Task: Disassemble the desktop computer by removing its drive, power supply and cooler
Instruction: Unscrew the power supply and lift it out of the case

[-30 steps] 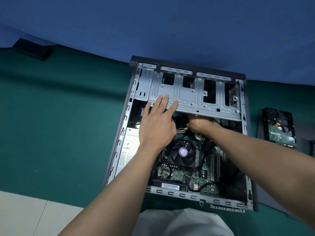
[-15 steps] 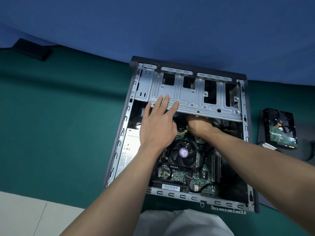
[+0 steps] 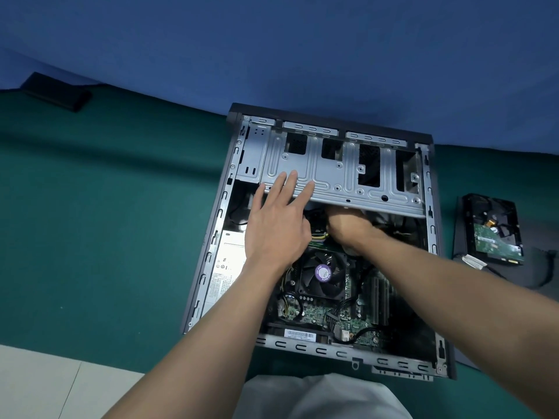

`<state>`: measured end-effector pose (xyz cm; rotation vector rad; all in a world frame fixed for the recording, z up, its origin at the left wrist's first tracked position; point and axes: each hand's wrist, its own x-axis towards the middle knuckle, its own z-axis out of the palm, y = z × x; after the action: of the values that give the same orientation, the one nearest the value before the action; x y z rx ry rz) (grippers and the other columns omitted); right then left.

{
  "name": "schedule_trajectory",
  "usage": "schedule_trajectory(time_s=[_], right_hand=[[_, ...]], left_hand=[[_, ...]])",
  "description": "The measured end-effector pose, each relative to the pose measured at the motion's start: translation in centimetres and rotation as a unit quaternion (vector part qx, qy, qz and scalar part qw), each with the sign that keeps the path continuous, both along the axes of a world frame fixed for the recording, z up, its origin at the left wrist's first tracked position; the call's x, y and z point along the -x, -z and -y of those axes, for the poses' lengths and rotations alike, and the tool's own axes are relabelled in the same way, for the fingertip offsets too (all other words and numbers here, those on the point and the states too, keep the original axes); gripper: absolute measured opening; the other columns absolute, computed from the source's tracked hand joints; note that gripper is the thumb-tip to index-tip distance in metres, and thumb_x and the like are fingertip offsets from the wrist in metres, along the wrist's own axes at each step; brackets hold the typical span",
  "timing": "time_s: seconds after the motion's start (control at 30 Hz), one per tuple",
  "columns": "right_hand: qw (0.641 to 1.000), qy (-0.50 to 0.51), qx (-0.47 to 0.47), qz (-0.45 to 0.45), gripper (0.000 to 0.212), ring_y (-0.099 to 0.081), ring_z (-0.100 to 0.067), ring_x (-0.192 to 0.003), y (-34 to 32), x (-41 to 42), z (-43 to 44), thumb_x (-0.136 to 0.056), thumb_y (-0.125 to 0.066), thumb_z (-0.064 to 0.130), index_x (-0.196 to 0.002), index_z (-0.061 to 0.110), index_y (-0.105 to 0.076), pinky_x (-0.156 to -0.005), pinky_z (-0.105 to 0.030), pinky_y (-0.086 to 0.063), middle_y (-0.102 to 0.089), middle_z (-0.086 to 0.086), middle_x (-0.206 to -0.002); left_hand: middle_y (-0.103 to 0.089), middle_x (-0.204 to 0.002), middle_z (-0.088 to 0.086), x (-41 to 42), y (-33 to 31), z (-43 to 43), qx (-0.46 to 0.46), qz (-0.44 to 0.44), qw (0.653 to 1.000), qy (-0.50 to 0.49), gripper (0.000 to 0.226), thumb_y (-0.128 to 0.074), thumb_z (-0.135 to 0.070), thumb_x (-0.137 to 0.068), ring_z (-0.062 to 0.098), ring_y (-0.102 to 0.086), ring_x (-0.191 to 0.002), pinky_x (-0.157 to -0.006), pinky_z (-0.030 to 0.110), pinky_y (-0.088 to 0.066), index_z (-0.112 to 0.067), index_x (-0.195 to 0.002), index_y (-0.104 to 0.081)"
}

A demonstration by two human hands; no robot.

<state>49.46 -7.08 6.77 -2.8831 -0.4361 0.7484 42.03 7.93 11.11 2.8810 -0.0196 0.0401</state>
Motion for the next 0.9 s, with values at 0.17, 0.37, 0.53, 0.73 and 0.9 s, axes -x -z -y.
schedule_trajectory(time_s=[0.17,0.37,0.53,0.73,0.9], right_hand=[[1.0,0.001,0.014,-0.002,0.008,-0.056,-0.037,-0.088,-1.1,1.4,0.6,-0.086,-0.046,0.004,-0.093,0.006,-0.049,-0.068,-0.034,-0.039,-0.061,-0.024,-0.104],[0.978,0.15,-0.093,0.109,0.018,-0.051,-0.023,-0.07,-2.5,5.1,2.2,-0.098,-0.05,0.017,-0.099,0.001,-0.059,-0.063,-0.026,-0.034,-0.052,-0.006,-0.08],[0.964,0.211,-0.135,0.085,0.025,-0.064,-0.026,-0.082,-4.3,9.7,5.6,-0.098,-0.05,0.016,-0.118,0.007,-0.062,-0.071,-0.029,-0.046,-0.071,-0.009,-0.091],[0.892,0.296,-0.339,0.05,0.02,-0.061,-0.007,-0.056,-9.5,12.1,7.1,-0.099,-0.051,0.018,-0.084,0.023,-0.064,-0.058,-0.02,-0.05,-0.067,0.0,-0.072],[0.921,0.158,-0.275,0.228,0.02,-0.058,-0.004,-0.077,-13.9,12.2,8.4,-0.095,-0.058,0.022,-0.109,0.024,-0.072,-0.073,-0.022,-0.046,-0.069,0.014,-0.091]], left_hand=[[-0.017,-0.162,0.001,-0.1,0.0,0.1,0.0,0.001,1.0,0.002,0.065,-0.048,-0.031,-0.092,0.018,-0.01,-0.15,-0.122,0.044,-0.007,-0.033,-0.153,-0.024],[-0.018,-0.162,0.001,0.0,-0.1,0.1,0.006,0.001,1.0,0.001,0.064,-0.048,-0.032,-0.092,0.017,-0.011,-0.15,-0.121,0.043,-0.007,-0.033,-0.152,-0.026],[-0.017,-0.162,0.001,-0.1,-0.3,0.2,0.005,-0.004,1.0,0.006,0.063,-0.047,-0.034,-0.093,0.016,-0.008,-0.15,-0.12,0.043,-0.005,-0.032,-0.153,-0.026],[-0.032,-0.157,0.003,0.6,-0.8,0.4,0.01,0.027,1.0,0.005,0.058,-0.054,-0.032,-0.092,0.017,-0.022,-0.147,-0.12,0.043,-0.007,-0.024,-0.148,-0.039],[-0.064,-0.127,0.006,2.3,-2.2,2.1,0.017,0.137,0.985,0.1,0.044,-0.069,-0.021,-0.082,0.021,-0.056,-0.122,-0.111,0.041,-0.026,-0.014,-0.125,-0.064]])
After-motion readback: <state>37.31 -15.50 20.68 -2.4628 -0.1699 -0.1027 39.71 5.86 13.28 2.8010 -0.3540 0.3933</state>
